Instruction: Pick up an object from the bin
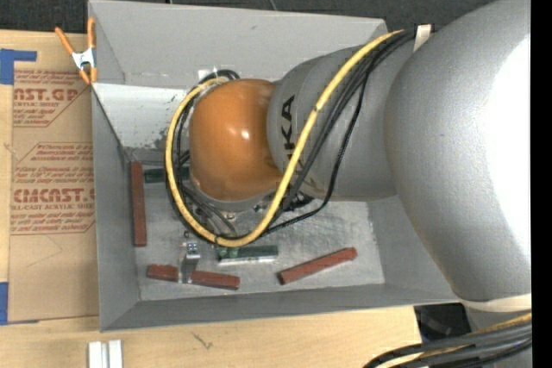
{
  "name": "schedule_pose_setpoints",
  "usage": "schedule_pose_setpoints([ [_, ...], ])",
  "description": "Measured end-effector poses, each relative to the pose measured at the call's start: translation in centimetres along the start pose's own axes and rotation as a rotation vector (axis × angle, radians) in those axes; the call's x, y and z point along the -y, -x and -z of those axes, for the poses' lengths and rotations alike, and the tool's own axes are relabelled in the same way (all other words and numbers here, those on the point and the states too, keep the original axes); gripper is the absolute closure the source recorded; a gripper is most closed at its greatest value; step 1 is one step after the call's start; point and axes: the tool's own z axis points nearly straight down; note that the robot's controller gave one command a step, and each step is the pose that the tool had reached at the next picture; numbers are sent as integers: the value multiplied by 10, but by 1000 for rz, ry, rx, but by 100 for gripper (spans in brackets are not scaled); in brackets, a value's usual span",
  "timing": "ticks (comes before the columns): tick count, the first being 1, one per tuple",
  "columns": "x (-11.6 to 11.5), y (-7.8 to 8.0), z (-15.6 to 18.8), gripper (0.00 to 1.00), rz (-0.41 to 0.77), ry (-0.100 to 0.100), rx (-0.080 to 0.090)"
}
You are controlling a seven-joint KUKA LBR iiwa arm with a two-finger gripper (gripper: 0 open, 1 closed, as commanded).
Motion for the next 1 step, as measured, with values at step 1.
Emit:
schedule_pose_setpoints([
  [1,1,2,4,0,-2,2,7],
])
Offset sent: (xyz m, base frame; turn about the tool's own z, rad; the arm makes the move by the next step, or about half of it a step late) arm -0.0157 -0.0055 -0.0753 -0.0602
